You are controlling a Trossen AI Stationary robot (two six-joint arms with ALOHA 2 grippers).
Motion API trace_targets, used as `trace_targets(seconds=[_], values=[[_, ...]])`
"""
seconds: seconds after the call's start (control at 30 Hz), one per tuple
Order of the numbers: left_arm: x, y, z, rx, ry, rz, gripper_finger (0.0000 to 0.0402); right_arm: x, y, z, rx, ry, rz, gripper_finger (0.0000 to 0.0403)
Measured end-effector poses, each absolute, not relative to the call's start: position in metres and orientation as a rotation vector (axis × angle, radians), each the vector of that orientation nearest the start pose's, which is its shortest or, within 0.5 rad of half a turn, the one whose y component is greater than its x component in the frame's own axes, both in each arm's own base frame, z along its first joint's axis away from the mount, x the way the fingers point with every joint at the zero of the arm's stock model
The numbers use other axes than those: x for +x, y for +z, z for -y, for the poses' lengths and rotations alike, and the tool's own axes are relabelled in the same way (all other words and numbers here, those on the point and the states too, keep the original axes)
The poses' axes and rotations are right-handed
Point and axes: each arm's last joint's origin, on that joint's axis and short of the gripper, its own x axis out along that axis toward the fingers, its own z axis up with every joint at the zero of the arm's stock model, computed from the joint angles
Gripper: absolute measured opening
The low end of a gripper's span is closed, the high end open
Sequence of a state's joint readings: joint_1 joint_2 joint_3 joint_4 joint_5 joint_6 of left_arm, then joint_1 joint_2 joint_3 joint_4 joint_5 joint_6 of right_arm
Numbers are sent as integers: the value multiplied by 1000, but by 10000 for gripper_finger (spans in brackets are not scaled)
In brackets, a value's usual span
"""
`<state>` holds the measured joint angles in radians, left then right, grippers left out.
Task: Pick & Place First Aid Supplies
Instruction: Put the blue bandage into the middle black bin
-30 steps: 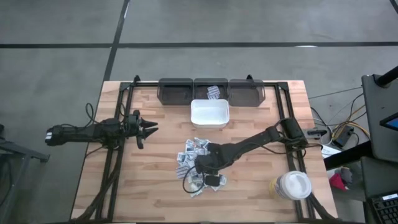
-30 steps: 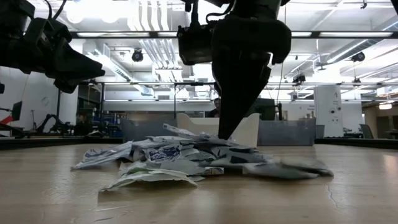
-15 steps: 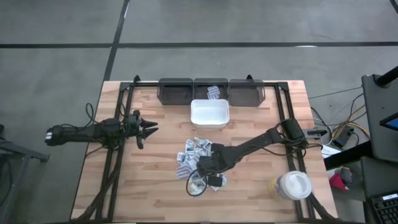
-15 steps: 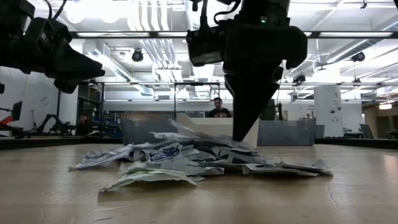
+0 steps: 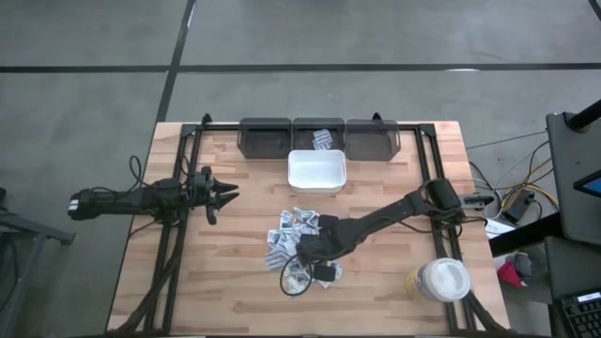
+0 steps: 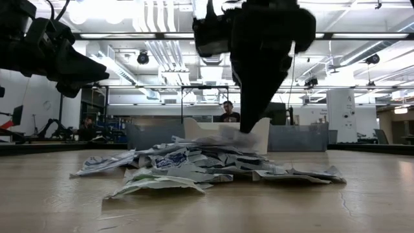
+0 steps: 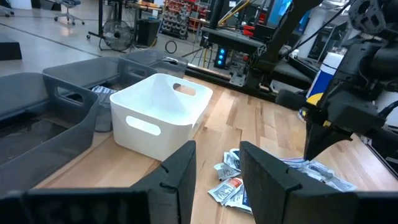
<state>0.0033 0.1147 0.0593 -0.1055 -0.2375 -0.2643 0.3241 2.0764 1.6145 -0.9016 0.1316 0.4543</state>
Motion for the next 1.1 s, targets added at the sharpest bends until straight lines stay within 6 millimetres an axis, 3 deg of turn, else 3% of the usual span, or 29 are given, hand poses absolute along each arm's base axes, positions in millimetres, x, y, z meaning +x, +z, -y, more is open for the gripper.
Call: trace_targets(seconds=[0.43, 0.67, 0.9, 1.1], values=[[100, 165, -7, -243, 260, -128, 124, 393, 243, -122, 4, -33, -1245, 8], [100, 165, -7, -243, 260, -128, 124, 393, 277, -113, -74, 52, -1092, 8], [100, 165, -7, -242, 260, -128, 124, 399, 304, -87, -225, -179, -884, 8], [100, 165, -7, -241, 260, -129, 124, 402, 309, -57, -406, -488, -847, 8]])
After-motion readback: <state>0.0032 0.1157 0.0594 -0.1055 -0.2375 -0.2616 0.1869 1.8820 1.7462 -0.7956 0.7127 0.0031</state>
